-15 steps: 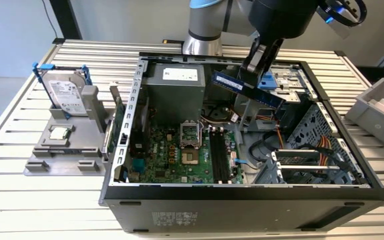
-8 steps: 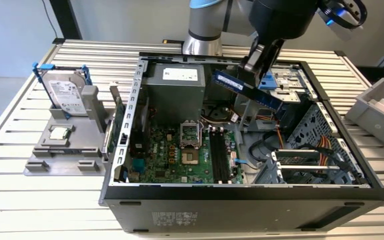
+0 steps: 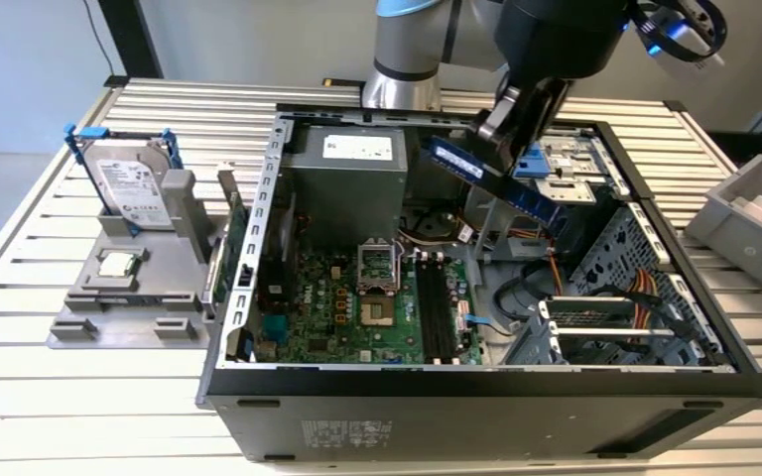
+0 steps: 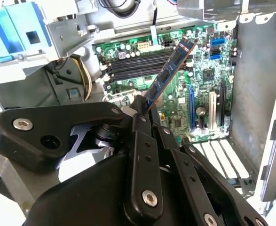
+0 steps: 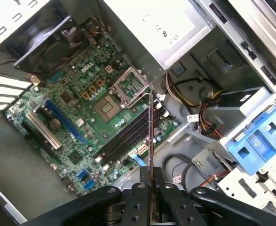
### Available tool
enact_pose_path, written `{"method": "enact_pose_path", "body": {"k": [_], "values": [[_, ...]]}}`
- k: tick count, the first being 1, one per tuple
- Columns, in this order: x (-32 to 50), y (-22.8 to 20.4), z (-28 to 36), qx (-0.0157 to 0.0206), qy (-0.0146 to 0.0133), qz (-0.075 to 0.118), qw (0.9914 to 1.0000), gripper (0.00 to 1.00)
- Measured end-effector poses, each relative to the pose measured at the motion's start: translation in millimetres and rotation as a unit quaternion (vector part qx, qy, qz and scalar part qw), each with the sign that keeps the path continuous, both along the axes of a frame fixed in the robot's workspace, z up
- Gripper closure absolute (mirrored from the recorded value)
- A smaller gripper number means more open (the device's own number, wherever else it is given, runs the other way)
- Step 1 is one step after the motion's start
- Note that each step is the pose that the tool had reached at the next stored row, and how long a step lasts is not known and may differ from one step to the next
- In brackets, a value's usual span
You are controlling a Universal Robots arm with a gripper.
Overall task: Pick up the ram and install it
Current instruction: 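Insert the ram into the slot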
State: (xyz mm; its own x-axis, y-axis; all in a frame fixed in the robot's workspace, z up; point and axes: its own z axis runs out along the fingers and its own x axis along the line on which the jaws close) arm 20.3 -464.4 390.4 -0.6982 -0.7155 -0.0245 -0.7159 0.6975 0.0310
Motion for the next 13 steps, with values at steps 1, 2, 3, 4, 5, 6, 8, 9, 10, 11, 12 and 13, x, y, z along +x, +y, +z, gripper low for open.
{"method": "enact_pose_path", "body": {"k": [1,2,3,4,5,6,8,9,10,11,12,13], "values": [[0.0,0.0,0.0,0.0,0.0,-0.006,0.99998,1.0],[0.0,-0.1,-0.1,0.0,0.0,-0.013,0.99992,1.0],[-0.1,-0.1,-0.1,0.0,0.0,-0.019,0.99982,1.0],[0.0,-0.1,-0.1,0.0,0.0,-0.026,0.99967,1.0],[0.0,-0.1,-0.1,-0.0001,0.0,-0.032,0.9995,1.0],[0.0,-0.1,-0.1,-0.0001,0.0,-0.038,0.99926,1.0],[0.0,-0.1,-0.3,-0.0001,0.0,-0.052,0.99862,1.0],[0.0,-0.1,-0.4,0.0,0.0,-0.059,0.99823,1.0],[0.0,-0.1,-0.4,-0.0001,0.0,-0.066,0.99779,1.0],[0.0,-0.1,-0.4,-0.0001,0.0,-0.073,0.9973,1.0],[0.0,-0.1,-0.5,0.0,0.0,-0.08,0.99678,1.0],[0.0,-0.1,-0.5,0.0,0.0,-0.087,0.99618,1.0]]}}
